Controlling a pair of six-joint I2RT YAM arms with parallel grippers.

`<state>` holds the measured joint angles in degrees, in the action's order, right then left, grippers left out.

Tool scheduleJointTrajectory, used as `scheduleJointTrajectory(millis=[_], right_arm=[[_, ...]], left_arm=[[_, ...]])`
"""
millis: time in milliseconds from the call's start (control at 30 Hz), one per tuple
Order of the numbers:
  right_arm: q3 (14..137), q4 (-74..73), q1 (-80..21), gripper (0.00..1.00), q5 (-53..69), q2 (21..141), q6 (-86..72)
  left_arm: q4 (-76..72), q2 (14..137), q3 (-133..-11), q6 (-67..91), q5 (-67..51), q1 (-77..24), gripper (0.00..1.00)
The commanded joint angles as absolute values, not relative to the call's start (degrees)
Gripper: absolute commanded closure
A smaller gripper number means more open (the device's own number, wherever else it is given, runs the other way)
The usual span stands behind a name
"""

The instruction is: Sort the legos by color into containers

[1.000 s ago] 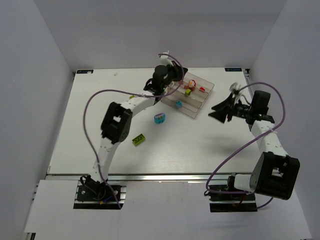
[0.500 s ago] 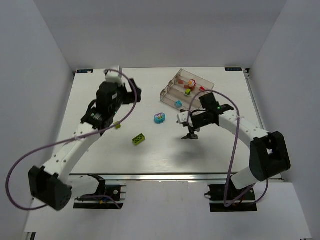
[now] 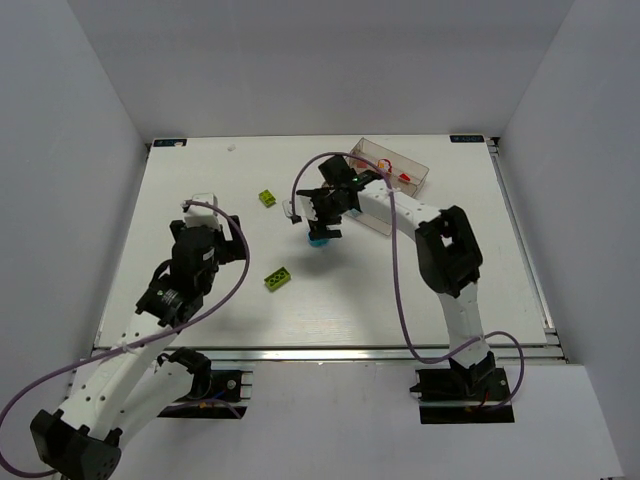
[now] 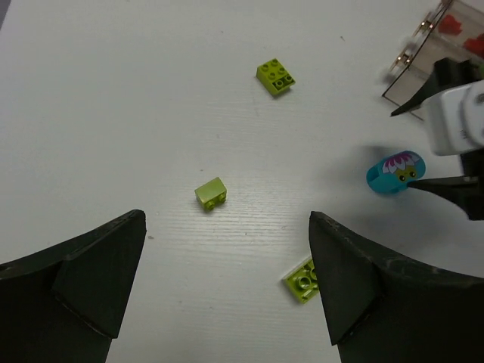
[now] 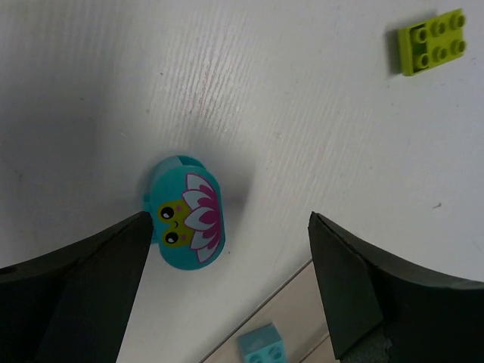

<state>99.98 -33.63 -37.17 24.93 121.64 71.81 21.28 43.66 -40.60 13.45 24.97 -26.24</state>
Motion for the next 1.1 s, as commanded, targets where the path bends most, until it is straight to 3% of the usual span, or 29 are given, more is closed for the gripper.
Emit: scheduleJointTrajectory(millis=[0,233,400,500,633,700,767,800,833,1067], right_arm=[[105.2,-40.51,-37.96,0.11,21.54,124.89,73.11],[105.56,-44.03,-38.41,0.16,19.25,128.05,76.29],[107.04,-44.82,-37.97,0.31,20.21,129.99,74.8],[110.29,-46.66,-38.14,0.63,21.7,131.83,71.82],[110.39,-47.29,-37.88,0.74,24.6,131.49,68.3],[108.99,-46.15,-37.36,0.73,26.79,130.35,64.87],[107.67,-44.04,-37.53,0.59,26.89,128.68,62.33],[106.97,-43.16,-37.44,0.45,26.63,128.06,61.53],[105.48,-41.59,-37.53,0.42,26.63,126.75,60.31],[105.11,-38.23,-37.18,0.35,30.23,124.28,56.25]], left_arm=[[20.3,41.4,-40.87,12.31,26.55,-26.28,0.02],[19.6,40.25,-40.52,11.87,25.14,-26.28,0.02],[19.25,41.04,-40.43,11.43,21.81,-26.28,0.02],[18.2,41.57,-39.9,10.38,16.47,-26.28,0.03],[17.58,43.41,-39.99,9.93,11.61,-26.28,0.03],[17.84,44.21,-40.17,9.93,10.99,-26.28,0.04],[18.02,44.21,-40.17,10.02,11.6,-26.28,0.04],[18.02,44.03,-40.17,10.11,12.12,-26.28,0.04],[18.1,43.77,-40.17,10.28,12.74,-26.28,0.04],[18.72,42.89,-40.08,11.07,18.36,-26.28,0.04]])
